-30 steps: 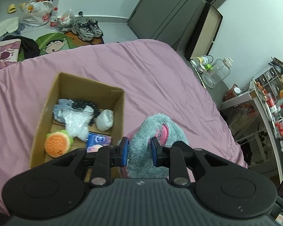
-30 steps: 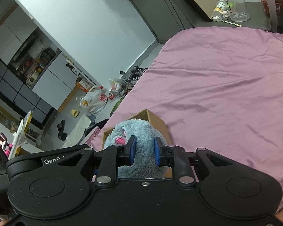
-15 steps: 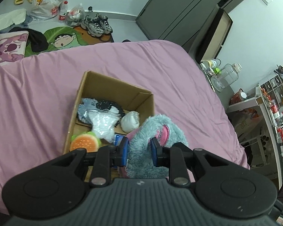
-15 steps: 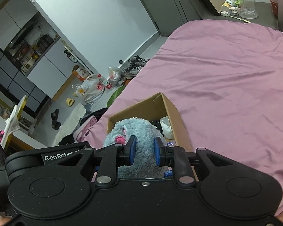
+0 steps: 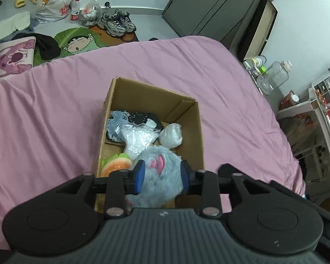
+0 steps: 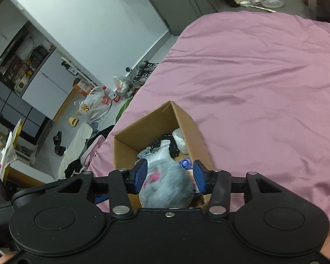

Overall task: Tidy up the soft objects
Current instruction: 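Carry the grey plush over the box and lower it inside, then open both tools to release the grey plush into the box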

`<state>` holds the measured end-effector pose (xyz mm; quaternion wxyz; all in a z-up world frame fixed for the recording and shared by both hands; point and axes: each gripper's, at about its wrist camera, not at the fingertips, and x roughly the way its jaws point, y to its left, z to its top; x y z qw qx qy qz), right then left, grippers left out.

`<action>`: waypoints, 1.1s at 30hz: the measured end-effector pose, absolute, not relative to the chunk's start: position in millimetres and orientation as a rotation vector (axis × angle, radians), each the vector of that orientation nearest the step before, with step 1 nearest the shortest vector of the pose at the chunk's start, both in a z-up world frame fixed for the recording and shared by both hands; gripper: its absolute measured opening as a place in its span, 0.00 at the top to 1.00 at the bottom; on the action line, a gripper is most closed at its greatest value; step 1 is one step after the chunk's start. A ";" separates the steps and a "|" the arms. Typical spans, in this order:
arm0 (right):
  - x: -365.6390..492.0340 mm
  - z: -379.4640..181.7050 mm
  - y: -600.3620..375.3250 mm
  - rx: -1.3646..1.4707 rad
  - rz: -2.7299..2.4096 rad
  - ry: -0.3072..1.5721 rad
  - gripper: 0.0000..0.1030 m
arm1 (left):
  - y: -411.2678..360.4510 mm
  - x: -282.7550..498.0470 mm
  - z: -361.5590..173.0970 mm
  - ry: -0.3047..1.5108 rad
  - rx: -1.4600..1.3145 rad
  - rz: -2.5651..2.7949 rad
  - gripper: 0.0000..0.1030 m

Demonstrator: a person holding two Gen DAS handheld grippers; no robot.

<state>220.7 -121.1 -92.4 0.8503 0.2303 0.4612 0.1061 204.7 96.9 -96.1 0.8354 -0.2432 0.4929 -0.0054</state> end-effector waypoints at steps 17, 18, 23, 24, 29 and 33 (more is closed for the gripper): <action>174.2 -58.7 -167.4 0.415 0.145 0.894 0.11 | 69.6 167.9 -54.2 0.985 -0.398 0.015 0.22; 171.0 -55.8 -169.6 0.402 0.141 0.888 0.07 | 67.2 164.3 -51.7 0.982 -0.381 0.021 0.21; 156.5 -42.3 -181.5 0.369 0.131 0.859 0.00 | 53.3 145.1 -36.9 0.955 -0.307 0.023 0.19; 153.4 -39.0 -183.9 0.361 0.127 0.852 0.00 | 51.1 141.6 -34.4 0.952 -0.300 0.023 0.19; 140.3 -28.3 -193.2 0.337 0.108 0.845 0.00 | 43.8 125.6 -23.5 0.930 -0.283 0.034 0.19; 128.6 -19.1 -195.8 0.296 0.096 0.831 0.00 | 39.7 111.5 -13.6 0.914 -0.282 0.036 0.19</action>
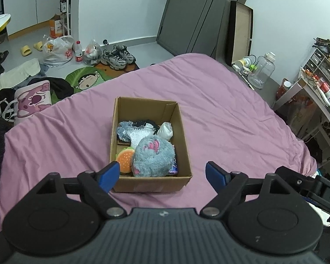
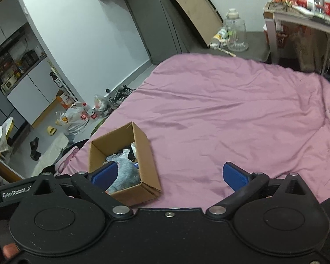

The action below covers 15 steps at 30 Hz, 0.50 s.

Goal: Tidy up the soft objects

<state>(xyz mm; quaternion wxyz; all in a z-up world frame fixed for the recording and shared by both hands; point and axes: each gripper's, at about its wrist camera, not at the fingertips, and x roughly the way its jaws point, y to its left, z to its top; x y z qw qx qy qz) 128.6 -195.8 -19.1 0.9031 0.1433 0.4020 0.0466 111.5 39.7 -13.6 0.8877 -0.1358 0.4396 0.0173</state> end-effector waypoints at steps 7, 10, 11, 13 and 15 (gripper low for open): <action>105.7 -4.7 -201.8 0.289 0.111 0.786 0.00 | 27.2 86.3 6.5 0.874 -0.240 0.023 0.18; 96.5 0.4 -204.7 0.285 0.118 0.774 0.00 | 24.4 73.8 13.2 0.851 -0.226 0.029 0.19; 93.0 2.5 -205.6 0.281 0.122 0.766 0.00 | 23.7 70.1 15.1 0.844 -0.224 0.029 0.19; 86.6 6.5 -207.3 0.275 0.125 0.755 0.00 | 21.7 63.4 18.6 0.835 -0.218 0.029 0.19; 79.9 10.6 -209.4 0.265 0.137 0.743 0.00 | 20.9 58.0 21.7 0.829 -0.215 0.030 0.19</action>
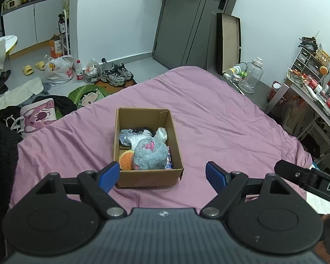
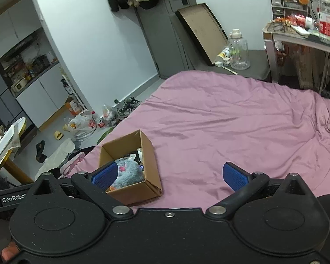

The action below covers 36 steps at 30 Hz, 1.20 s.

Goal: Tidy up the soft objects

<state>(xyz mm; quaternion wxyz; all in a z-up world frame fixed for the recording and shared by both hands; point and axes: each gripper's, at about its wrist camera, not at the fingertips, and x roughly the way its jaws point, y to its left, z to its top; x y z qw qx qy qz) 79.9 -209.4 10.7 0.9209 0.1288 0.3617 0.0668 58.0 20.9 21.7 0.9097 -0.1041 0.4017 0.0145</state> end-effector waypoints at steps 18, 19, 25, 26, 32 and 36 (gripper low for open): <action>28.1 26.6 -232.5 0.179 0.138 0.690 0.00 | -3.6 4.5 35.5 0.799 -0.196 -0.014 0.18; 25.5 26.8 -233.1 0.176 0.141 0.688 0.00 | -4.3 2.5 34.6 0.802 -0.194 -0.016 0.18; 15.1 26.4 -235.8 0.156 0.148 0.685 0.00 | -8.0 -8.6 30.4 0.816 -0.178 -0.002 0.18; 14.3 26.1 -235.9 0.152 0.146 0.685 0.00 | -8.5 -9.9 30.3 0.816 -0.174 -0.002 0.18; 9.7 27.5 -236.2 0.141 0.149 0.680 0.00 | -9.0 -16.1 33.2 0.806 -0.154 0.015 0.18; 7.0 30.0 -234.3 0.135 0.163 0.676 0.00 | -7.8 -20.4 35.5 0.798 -0.148 0.022 0.18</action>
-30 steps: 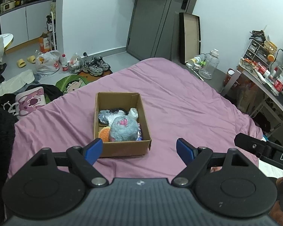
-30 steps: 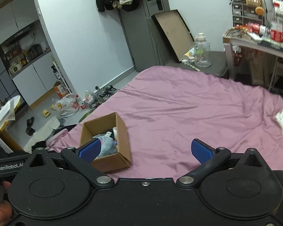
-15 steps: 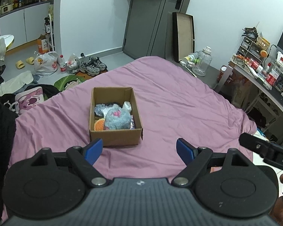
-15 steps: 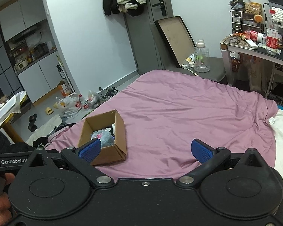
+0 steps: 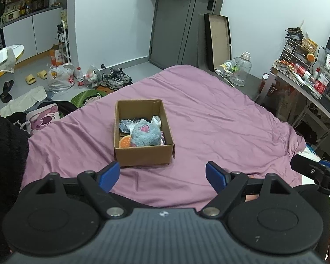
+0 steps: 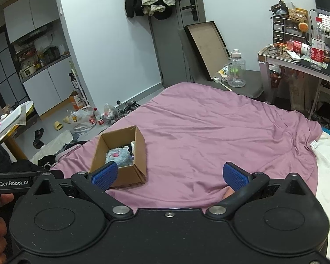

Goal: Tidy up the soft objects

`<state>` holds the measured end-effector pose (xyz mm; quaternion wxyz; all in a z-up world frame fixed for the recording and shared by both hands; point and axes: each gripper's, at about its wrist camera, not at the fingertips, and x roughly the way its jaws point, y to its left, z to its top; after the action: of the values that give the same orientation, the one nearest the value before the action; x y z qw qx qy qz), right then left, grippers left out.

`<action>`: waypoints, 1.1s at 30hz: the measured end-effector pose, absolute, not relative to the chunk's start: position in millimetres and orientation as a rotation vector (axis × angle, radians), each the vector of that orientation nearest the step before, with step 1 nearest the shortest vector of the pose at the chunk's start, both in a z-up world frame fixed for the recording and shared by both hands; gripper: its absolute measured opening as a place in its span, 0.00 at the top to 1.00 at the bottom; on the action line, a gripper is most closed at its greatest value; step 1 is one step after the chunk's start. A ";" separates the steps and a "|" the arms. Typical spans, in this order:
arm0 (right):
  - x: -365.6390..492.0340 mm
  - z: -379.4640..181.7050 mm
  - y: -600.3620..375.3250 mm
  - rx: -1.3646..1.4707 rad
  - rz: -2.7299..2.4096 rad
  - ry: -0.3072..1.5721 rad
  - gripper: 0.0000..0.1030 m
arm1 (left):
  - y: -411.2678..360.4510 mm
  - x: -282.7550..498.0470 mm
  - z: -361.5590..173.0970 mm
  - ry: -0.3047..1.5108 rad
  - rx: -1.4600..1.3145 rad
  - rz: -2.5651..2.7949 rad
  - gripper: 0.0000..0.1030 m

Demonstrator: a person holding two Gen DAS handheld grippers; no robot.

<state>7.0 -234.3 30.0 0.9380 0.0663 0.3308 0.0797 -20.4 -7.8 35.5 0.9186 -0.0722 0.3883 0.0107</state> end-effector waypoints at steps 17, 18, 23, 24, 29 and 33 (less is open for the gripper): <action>6.0 30.7 -229.0 0.119 0.169 0.689 0.00 | -9.3 -26.1 36.6 0.796 -0.129 0.016 0.18; 6.2 30.5 -228.9 0.118 0.167 0.691 0.00 | -9.5 -26.1 36.6 0.796 -0.130 0.015 0.18; 6.5 30.3 -228.9 0.117 0.163 0.693 0.00 | -10.5 -26.9 36.9 0.798 -0.126 0.011 0.18; 6.5 30.4 -229.5 0.119 0.165 0.693 0.00 | -10.8 -27.1 36.8 0.799 -0.124 0.009 0.18; 6.7 29.6 -230.3 0.125 0.160 0.695 0.00 | -11.3 -26.8 36.5 0.801 -0.114 0.002 0.18; 7.2 28.8 -230.8 0.128 0.161 0.696 0.00 | -11.9 -26.8 36.5 0.803 -0.114 0.005 0.18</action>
<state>7.2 -230.8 28.8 0.9348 0.0624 0.3406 0.0785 -26.8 -11.9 36.5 0.9189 -0.0555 0.3906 0.0023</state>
